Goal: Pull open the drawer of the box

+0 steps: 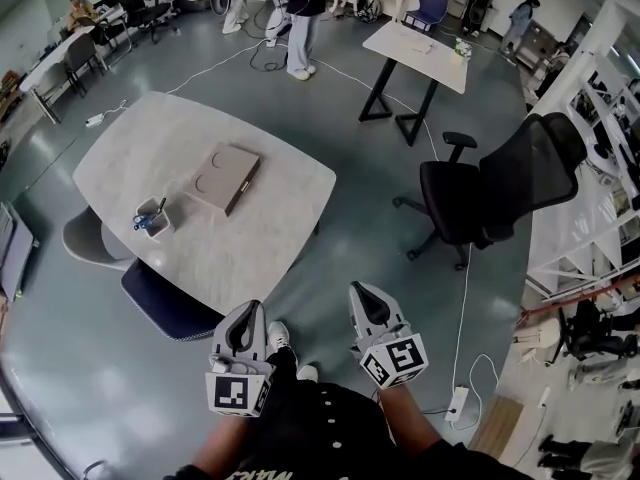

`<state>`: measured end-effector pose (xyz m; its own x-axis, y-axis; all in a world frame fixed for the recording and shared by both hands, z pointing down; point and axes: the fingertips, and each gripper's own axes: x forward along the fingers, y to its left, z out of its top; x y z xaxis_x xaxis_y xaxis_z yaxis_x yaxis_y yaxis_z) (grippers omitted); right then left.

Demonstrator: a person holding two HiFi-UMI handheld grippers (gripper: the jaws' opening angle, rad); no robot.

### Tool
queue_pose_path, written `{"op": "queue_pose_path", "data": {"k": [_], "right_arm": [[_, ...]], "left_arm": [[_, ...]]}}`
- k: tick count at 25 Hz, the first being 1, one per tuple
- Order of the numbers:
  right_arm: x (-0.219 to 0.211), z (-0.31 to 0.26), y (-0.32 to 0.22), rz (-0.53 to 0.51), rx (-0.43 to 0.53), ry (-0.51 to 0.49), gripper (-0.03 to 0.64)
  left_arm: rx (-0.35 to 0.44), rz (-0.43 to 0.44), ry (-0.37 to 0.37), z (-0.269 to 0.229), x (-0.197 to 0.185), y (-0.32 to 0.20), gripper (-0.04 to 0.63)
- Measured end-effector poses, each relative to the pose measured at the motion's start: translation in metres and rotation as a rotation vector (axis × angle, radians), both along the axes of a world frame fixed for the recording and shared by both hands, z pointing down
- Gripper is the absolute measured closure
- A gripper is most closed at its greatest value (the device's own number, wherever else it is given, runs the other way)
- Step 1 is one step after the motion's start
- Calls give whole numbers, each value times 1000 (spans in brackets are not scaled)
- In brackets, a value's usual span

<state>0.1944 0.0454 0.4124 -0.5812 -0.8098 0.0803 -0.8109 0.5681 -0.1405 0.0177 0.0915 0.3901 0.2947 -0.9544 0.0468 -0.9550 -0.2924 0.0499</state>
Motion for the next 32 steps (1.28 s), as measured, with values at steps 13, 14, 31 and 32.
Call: {"op": "queue_pose_path", "data": {"k": [13, 14, 31, 32], "right_arm": [[-42, -20, -105, -5, 42, 18, 620], [-46, -19, -112, -6, 39, 20, 620], [-93, -3, -176, -17, -75, -15, 620], [-94, 0, -179, -21, -94, -32, 620]], "left_arm": [[37, -6, 14, -14, -44, -103, 578], [35, -6, 15, -13, -48, -110, 578], [-15, -5, 58, 4, -98, -170, 578], [-19, -8, 60, 6, -98, -171, 578]]}}
